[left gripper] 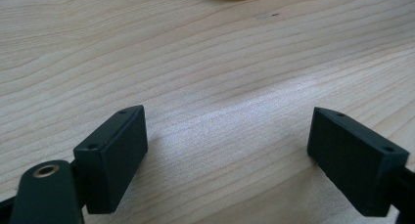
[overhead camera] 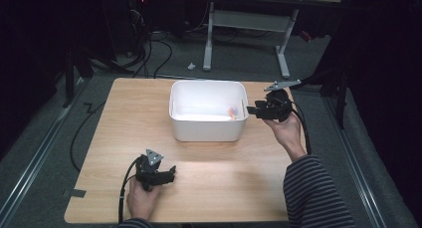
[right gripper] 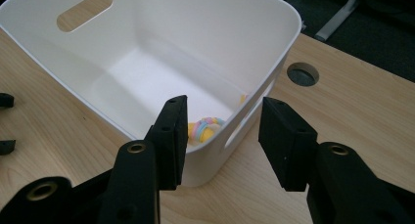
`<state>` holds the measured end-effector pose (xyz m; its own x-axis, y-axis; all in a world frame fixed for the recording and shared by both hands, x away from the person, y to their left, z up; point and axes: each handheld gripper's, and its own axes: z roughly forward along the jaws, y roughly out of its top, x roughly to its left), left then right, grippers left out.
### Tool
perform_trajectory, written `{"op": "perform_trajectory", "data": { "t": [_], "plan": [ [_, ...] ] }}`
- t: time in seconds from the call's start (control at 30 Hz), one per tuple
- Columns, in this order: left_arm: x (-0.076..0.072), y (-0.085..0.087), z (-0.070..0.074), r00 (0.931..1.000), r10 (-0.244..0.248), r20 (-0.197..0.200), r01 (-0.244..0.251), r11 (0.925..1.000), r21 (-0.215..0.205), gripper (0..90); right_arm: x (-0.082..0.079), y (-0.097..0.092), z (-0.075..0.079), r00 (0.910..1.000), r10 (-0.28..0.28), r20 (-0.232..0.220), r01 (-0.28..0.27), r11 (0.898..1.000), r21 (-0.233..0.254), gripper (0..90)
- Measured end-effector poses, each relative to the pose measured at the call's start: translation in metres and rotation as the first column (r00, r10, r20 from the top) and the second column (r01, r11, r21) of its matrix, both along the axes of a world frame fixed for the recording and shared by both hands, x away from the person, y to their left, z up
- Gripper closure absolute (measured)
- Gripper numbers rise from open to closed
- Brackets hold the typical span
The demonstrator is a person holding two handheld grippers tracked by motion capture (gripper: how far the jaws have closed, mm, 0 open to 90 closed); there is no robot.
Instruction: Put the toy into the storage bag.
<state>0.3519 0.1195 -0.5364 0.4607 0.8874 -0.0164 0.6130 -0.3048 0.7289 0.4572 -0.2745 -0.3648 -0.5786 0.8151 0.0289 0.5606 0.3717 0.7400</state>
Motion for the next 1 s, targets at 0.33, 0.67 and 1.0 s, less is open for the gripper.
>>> {"op": "perform_trajectory", "data": {
  "t": [0.33, 0.67, 1.0],
  "plan": [
    [0.000, 0.000, 0.000, 1.0000, 0.000, 0.000, 0.000, 1.0000, 0.000, 15.3, -0.017, -0.019, 0.004, 0.9998, -0.015, 0.012, 0.015, 1.000, 0.020, 53.5],
    [0.000, 0.000, 0.000, 1.0000, 0.000, 0.000, 0.000, 1.0000, 0.000, 15.3, -0.035, -0.038, 0.008, 0.9996, -0.025, 0.016, 0.025, 1.000, 0.011, 51.2],
    [0.000, 0.000, 0.000, 1.0000, 0.000, 0.000, 0.000, 1.0000, 0.000, 15.3, -0.062, -0.056, 0.014, 0.9981, -0.037, 0.049, 0.034, 0.997, 0.062, 50.9]
  ]
}}
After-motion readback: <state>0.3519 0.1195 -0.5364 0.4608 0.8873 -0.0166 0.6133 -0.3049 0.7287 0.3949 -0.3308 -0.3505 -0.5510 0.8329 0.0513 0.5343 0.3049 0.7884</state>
